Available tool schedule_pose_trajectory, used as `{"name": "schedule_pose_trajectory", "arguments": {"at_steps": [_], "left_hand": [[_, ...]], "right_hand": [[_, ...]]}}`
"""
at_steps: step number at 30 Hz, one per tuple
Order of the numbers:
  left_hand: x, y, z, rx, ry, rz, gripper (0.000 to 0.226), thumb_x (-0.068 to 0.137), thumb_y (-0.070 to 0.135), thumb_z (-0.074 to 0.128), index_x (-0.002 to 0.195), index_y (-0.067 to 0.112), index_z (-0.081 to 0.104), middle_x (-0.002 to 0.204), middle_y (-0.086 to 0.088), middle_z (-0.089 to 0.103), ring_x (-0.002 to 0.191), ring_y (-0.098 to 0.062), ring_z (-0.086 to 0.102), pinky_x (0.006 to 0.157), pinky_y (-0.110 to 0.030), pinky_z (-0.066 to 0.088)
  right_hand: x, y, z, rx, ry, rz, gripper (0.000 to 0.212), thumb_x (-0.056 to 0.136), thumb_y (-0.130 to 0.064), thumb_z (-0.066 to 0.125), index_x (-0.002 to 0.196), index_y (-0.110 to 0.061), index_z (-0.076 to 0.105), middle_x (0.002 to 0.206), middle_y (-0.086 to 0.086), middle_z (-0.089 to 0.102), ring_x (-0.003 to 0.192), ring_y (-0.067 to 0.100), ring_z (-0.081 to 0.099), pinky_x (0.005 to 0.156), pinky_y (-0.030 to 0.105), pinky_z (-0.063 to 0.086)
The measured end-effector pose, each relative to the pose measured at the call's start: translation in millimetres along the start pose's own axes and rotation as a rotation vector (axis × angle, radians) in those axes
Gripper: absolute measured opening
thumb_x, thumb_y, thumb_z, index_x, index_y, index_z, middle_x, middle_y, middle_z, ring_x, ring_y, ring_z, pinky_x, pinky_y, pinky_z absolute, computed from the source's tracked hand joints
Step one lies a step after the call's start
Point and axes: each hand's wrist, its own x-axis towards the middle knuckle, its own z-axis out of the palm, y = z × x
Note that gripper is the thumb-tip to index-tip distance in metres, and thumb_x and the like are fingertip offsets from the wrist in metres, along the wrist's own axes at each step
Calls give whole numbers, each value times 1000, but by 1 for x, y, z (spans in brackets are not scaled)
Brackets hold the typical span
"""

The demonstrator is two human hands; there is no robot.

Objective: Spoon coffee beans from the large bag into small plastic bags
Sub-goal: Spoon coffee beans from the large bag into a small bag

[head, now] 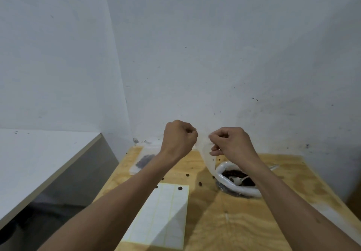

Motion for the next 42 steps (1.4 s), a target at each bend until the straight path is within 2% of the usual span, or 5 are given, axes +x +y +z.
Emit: {"name": "schedule_pose_trajectory", "arguments": {"at_steps": [4,9,25,37,42], "left_hand": [[1,-6,-10,-47,-193,26,31,92,32,72,120,21,74,106,0,74,88,-11,71,82,-33,61],[4,-11,-10,58,-468,134,111,70,60,83,158,43,17,165,19,15,149,-1,13,118,-33,21],[21,-33,24,428,-348,483,94,71,66,78,145,17,45,120,3,49,109,-15,46,87,-29,45],[11,-38,25,211,-454,330,80,67,50,89,132,19,53,115,5,58,101,-13,51,83,-30,47],[9,-41,33,223,-511,297,64,66,51,85,118,25,58,108,7,62,99,-13,54,86,-40,51]], "right_hand": [[1,-1,-7,131,-26,42,12,93,-16,70,89,-9,78,86,15,75,72,22,77,67,24,61],[2,-5,-10,79,-74,-11,11,91,-9,71,93,-11,81,85,5,80,76,16,77,71,22,61],[3,1,-18,-255,147,-203,14,80,-19,84,89,-23,74,85,-10,71,78,4,67,66,16,52],[9,-8,-25,-258,-321,-72,33,72,-32,90,100,-38,76,85,-15,78,79,-2,73,72,12,49],[6,-7,-22,-317,-431,-95,27,83,-12,79,64,-31,77,57,-18,65,56,-4,60,57,8,41]]}}
